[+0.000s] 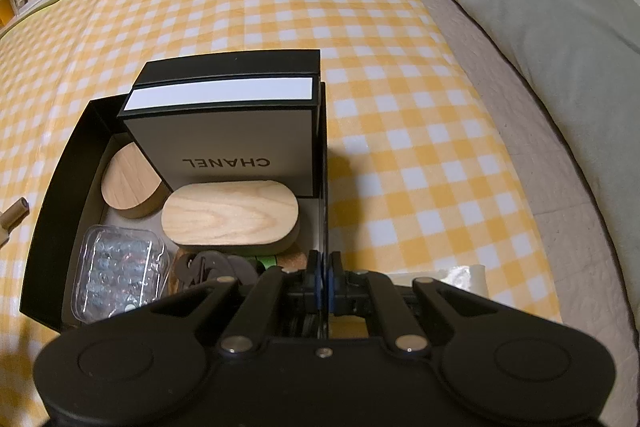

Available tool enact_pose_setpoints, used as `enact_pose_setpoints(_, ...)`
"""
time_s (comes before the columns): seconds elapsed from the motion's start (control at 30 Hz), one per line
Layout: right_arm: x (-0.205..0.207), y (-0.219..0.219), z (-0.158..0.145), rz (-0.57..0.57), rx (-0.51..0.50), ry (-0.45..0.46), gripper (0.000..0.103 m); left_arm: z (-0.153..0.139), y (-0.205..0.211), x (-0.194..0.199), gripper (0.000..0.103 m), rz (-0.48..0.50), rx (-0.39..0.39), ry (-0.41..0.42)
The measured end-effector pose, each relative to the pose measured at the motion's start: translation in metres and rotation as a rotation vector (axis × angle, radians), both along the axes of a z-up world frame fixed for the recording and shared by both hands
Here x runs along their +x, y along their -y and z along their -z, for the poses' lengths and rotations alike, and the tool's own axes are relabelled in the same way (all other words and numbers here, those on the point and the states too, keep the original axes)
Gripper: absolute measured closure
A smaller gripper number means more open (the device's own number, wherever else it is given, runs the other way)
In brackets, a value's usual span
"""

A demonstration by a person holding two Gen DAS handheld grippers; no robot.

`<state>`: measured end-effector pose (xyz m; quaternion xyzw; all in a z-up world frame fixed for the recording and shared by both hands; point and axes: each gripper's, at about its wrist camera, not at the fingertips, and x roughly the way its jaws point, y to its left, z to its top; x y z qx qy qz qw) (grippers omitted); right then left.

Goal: Organize rigid objects
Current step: 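Move the left tool back over the white-and-brown stick object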

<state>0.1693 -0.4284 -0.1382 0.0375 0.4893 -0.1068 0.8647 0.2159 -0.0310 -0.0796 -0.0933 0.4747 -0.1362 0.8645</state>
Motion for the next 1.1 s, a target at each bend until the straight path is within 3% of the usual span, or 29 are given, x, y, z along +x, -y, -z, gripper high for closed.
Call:
enact_pose_setpoints(0.17, 0.000, 0.000, 0.000, 0.000, 0.000, 0.000, 0.099, 0.020, 0.001, 0.008, 0.002, -0.011, -0.083, -0.078)
enact_pose_setpoints(0.37, 0.000, 0.000, 0.000, 0.000, 0.000, 0.000, 0.099, 0.026, 0.008, 0.014, 0.016, 0.017, -0.188, -0.076)
enact_pose_setpoints(0.53, 0.000, -0.001, 0.000, 0.000, -0.002, 0.000, 0.099, 0.038, 0.008, 0.025, 0.017, -0.002, -0.189, -0.072)
enact_pose_setpoints(0.8, 0.000, -0.001, 0.001, -0.003, -0.006, -0.002, 0.098, 0.048, 0.006, 0.032, 0.016, -0.034, -0.287, -0.072)
enact_pose_setpoints(1.1, 0.000, -0.001, 0.001, -0.003, -0.007, -0.002, 0.098, 0.044, 0.004, 0.025, 0.016, -0.078, -0.155, -0.093)
